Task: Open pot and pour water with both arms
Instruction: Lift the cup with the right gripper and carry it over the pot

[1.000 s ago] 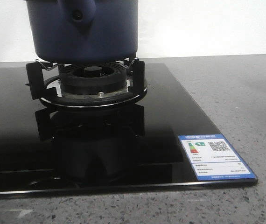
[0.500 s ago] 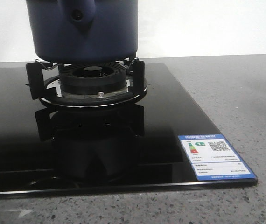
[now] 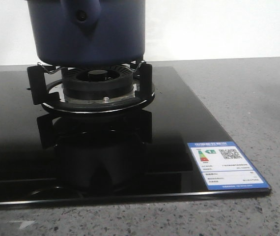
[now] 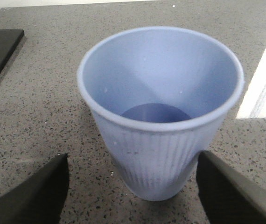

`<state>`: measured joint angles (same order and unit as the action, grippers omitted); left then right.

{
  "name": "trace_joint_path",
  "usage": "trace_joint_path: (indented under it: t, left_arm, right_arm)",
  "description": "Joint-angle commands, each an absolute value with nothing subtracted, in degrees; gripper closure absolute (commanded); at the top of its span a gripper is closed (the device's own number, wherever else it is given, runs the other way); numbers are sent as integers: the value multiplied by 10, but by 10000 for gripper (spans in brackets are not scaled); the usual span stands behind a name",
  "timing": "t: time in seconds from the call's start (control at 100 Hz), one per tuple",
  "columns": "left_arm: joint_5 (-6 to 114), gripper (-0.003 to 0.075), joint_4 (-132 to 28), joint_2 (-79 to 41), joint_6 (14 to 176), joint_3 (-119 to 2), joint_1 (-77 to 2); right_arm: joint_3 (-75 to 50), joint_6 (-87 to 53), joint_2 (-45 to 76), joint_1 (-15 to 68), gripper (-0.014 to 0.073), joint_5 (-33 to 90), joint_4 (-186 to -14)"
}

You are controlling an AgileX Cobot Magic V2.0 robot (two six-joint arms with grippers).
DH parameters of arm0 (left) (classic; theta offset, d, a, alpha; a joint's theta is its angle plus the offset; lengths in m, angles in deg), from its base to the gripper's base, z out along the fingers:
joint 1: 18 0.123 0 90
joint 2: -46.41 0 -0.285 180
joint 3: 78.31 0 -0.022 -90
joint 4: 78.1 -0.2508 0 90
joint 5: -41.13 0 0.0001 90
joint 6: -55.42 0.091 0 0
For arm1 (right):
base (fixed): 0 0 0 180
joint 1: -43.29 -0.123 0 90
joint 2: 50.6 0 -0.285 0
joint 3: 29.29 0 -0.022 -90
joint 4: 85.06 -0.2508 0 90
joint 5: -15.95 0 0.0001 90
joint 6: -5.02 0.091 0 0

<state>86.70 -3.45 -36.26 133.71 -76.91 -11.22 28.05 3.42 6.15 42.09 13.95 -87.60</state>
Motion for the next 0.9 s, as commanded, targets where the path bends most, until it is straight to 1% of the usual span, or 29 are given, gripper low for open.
trace_joint_path:
  t: [0.0, 0.54, 0.89]
  left_arm:
    - [856, 370, 15, -340, 1330, -791, -110]
    - [856, 372, 15, -340, 1330, -791, -110]
    - [856, 372, 15, -340, 1330, -791, -110]
  right_arm:
    - [266, 32, 62, 425, 78, 89, -869]
    - [266, 26, 66, 425, 78, 59, -869]
    - [266, 25, 132, 425, 77, -9, -869]
